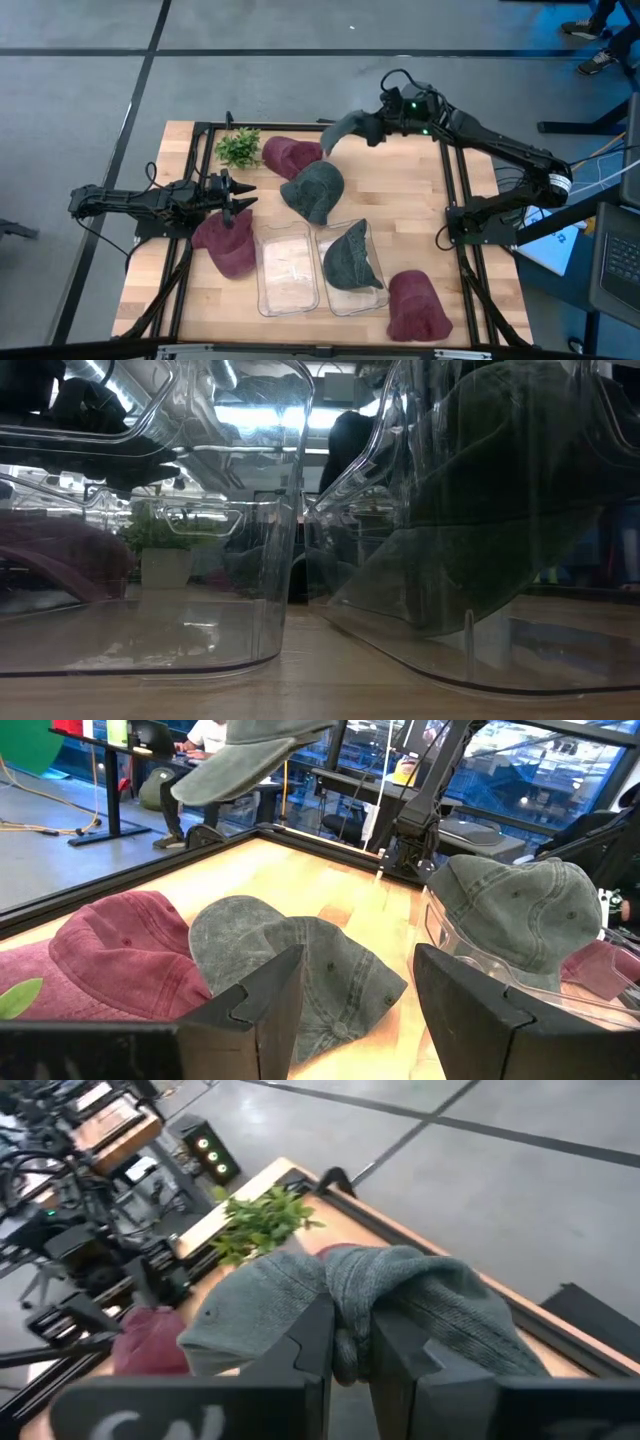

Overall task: Pick & Place hat
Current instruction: Put the top black cap into the right transparent bin

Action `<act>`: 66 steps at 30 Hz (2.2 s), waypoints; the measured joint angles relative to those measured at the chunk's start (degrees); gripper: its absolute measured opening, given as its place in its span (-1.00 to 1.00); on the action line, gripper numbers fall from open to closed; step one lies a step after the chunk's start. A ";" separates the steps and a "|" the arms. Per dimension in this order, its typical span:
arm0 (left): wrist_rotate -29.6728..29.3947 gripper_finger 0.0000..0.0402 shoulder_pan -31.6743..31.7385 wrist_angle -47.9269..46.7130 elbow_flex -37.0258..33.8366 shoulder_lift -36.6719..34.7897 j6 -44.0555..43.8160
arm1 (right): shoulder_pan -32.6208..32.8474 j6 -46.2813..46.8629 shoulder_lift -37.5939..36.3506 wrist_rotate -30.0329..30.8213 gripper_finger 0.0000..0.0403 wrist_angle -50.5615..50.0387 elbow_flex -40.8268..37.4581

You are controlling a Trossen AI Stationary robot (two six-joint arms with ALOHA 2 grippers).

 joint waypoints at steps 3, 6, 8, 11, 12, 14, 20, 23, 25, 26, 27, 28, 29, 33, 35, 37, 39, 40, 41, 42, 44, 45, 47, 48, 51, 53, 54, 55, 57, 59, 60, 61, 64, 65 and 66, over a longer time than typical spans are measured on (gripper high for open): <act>0.00 -0.08 0.00 0.00 0.00 0.00 0.00 | 1.09 0.04 0.00 -2.26 -0.79 1.23 0.00; 0.00 -0.08 0.02 0.00 0.00 0.02 0.00 | 2.56 -0.04 0.00 -3.44 -0.79 2.35 0.00; 0.00 -0.08 0.00 0.00 0.00 0.01 0.00 | 3.61 -0.13 0.00 -3.52 -0.79 2.82 0.00; 0.00 -0.08 0.01 0.00 0.00 0.00 0.00 | 5.22 -0.37 0.00 -3.71 -0.79 3.01 0.00; 0.00 -0.08 0.00 0.00 0.00 0.02 0.00 | 5.74 -0.37 0.00 -3.99 -0.79 3.13 0.00; 0.00 -0.08 0.01 0.00 0.00 0.01 0.00 | 6.94 -0.37 0.00 -4.07 -0.79 3.70 0.00; 0.00 -0.08 0.02 0.00 0.00 0.02 0.00 | 10.36 -0.39 0.00 -4.14 -0.79 5.18 0.00; 0.00 -0.08 0.00 0.00 0.00 0.00 0.00 | 11.83 -0.39 0.00 -4.17 -0.79 5.59 0.00; 0.00 -0.08 0.00 0.00 0.00 0.01 0.00 | 12.71 -0.66 0.00 -4.86 -0.79 5.78 0.00; 0.00 -0.08 0.01 0.00 0.00 0.01 0.00 | 13.11 -0.93 0.00 -5.49 -0.79 6.05 0.00; 0.00 -0.08 0.00 0.00 0.00 0.02 0.00 | 13.52 -1.25 0.00 -5.90 -0.79 6.22 0.00; 0.00 -0.08 0.00 0.00 0.00 0.01 0.00 | 14.00 -1.47 0.00 -6.02 -0.79 6.24 0.00; 0.00 -0.08 0.01 0.00 0.00 0.00 0.00 | 14.45 -1.55 0.00 -6.03 -0.79 6.24 0.00; 0.00 -0.08 0.01 0.00 0.00 0.02 0.00 | 16.01 -2.34 -0.06 -6.83 -0.79 6.20 0.00; 0.00 -0.08 0.02 0.00 0.00 0.02 0.00 | 16.79 -3.49 -0.27 -7.09 -0.79 6.09 0.00; 0.00 -0.08 0.02 0.00 0.00 0.02 0.00 | 17.70 -4.57 -0.63 -7.21 -0.79 6.05 0.00; 0.00 -0.08 0.02 0.00 0.00 0.01 0.00 | 18.44 -5.67 -0.86 -8.31 -0.79 6.20 0.00; 0.01 -0.08 0.00 0.00 0.00 0.02 0.00 | 18.94 -6.28 -1.12 -8.61 -0.79 6.13 0.00; 0.00 -0.08 0.01 0.00 0.00 0.00 0.00 | 19.34 -6.82 -1.40 -8.90 -0.79 5.70 0.00; 0.00 -0.08 0.00 0.00 0.00 0.00 0.00 | 19.80 -7.69 -1.57 -9.05 -0.79 5.57 0.00; 0.00 -0.08 0.01 0.00 0.00 0.02 0.00 | 20.81 -9.47 -2.12 -9.37 -0.79 4.92 0.00; 0.00 -0.08 0.01 0.00 0.00 0.00 0.00 | 21.20 -10.48 -2.40 -9.96 -0.79 4.37 0.00; 0.02 -0.08 0.00 0.00 0.00 0.00 0.00 | 22.01 -12.84 -2.86 -11.79 -0.79 3.73 0.00; 0.00 -0.08 0.01 0.00 0.00 0.02 0.00 | 22.44 -13.93 -3.10 -12.81 -0.79 3.08 0.00; 0.00 -0.08 0.01 0.00 0.00 0.02 0.00 | 23.78 -17.53 -3.77 -15.40 -0.79 1.39 0.00; 0.00 -0.08 0.01 0.00 0.00 0.02 0.00 | 24.65 -19.56 -4.00 -16.93 -0.79 0.31 0.00; 0.00 -0.08 0.00 0.00 0.00 0.01 0.00 | 25.06 -20.58 -4.13 -17.88 -0.79 -0.06 0.00; 0.00 -0.08 0.02 0.00 0.00 0.00 0.00 | 25.51 -21.81 -4.18 -18.97 -0.79 -0.32 0.00; 0.00 -0.08 0.01 0.00 0.00 0.00 0.00 | 26.44 -24.40 -4.27 -20.92 -0.79 -0.41 0.00; 0.00 -0.08 0.00 0.00 0.00 0.00 0.00 | 27.46 -26.27 -4.28 -22.06 -0.79 -0.88 0.00; 0.00 -0.08 0.02 0.00 0.00 0.00 0.00 | 27.99 -27.23 -4.28 -22.63 -0.79 -1.29 0.00; 0.00 -0.08 0.02 0.00 0.00 0.00 0.00 | 28.45 -28.14 -4.28 -23.14 -0.79 -1.75 0.00; 0.00 -0.08 0.00 0.00 0.00 0.02 0.00 | 30.01 -30.79 -4.28 -24.11 -0.79 -3.37 0.00; 0.00 -0.08 0.00 0.00 0.00 0.02 0.00 | 30.47 -31.64 -4.28 -24.84 -0.79 -4.16 0.00; 0.00 -0.08 0.02 0.00 0.00 0.00 0.00 | 30.87 -32.19 -4.28 -25.47 -0.79 -4.95 0.00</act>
